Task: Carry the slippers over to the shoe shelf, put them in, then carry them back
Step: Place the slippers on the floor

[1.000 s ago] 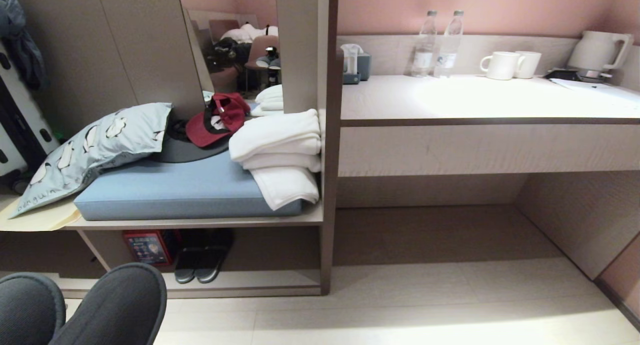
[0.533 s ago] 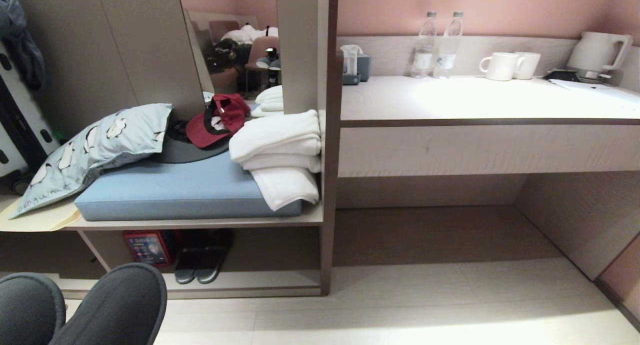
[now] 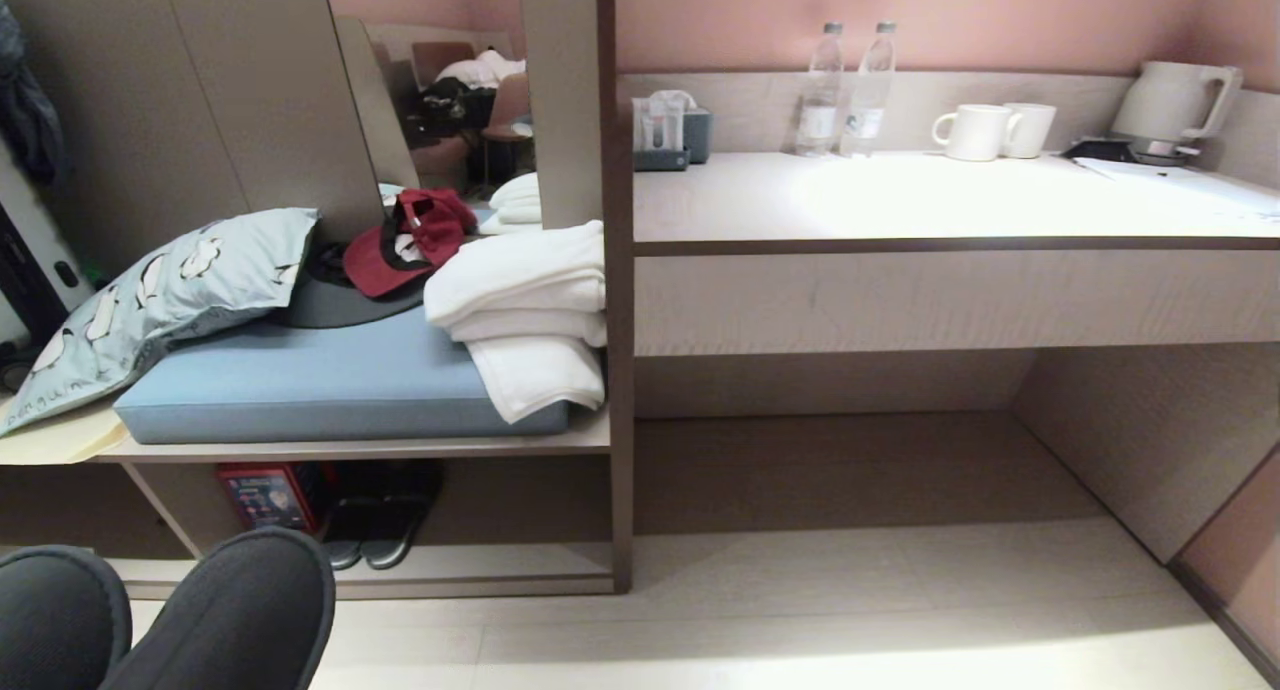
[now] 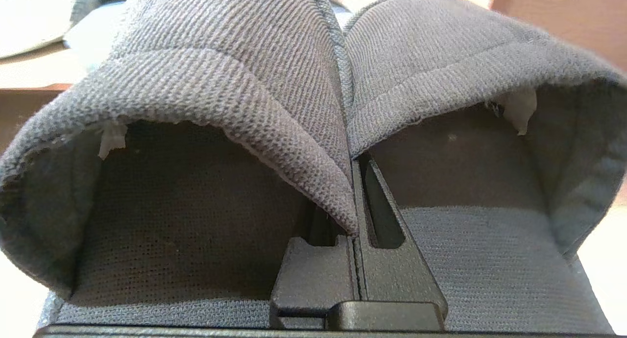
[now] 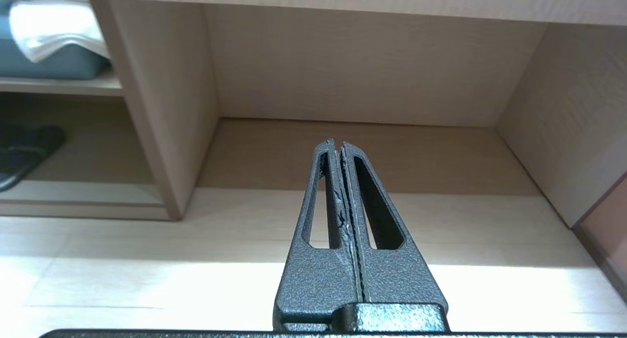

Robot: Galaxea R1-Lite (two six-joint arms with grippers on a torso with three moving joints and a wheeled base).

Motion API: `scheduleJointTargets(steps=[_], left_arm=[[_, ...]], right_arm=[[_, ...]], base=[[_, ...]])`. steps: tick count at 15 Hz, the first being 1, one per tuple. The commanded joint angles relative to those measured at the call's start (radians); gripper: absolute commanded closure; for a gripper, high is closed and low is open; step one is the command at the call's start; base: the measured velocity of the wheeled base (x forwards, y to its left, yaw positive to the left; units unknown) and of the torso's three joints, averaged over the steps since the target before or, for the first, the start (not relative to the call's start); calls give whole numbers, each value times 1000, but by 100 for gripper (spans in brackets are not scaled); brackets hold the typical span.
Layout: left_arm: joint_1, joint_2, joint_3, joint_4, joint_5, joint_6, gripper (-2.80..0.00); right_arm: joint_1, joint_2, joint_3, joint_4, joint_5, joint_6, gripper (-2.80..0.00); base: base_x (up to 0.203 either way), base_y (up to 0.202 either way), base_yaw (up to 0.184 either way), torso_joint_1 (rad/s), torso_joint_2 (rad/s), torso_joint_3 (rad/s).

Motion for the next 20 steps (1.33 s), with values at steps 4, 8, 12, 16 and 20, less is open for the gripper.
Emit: scheduleJointTargets(steps=[4,8,12,16,20], left_arm=[[0,0,0,1,0,-2,0],[0,1,0,0,0,-1,0],[0,0,0,0,0,-1,0],[0,0,0,1,0,-1,0],[0,0,0,0,0,-2,0]], right_arm=[[0,-39,40,-1,0,-1,0],[0,-39,40,-1,0,-1,0],[0,-39,40,-1,0,-1,0],[0,-39,40,-1,0,-1,0],[0,-39,40,-1,0,-1,0]], base=[[0,-197,1,3,3,3],[0,-195,2,2,3,2],[0,-195,3,2,3,1],[0,-195,3,1,2,2],[0,-196,1,6,2,5]])
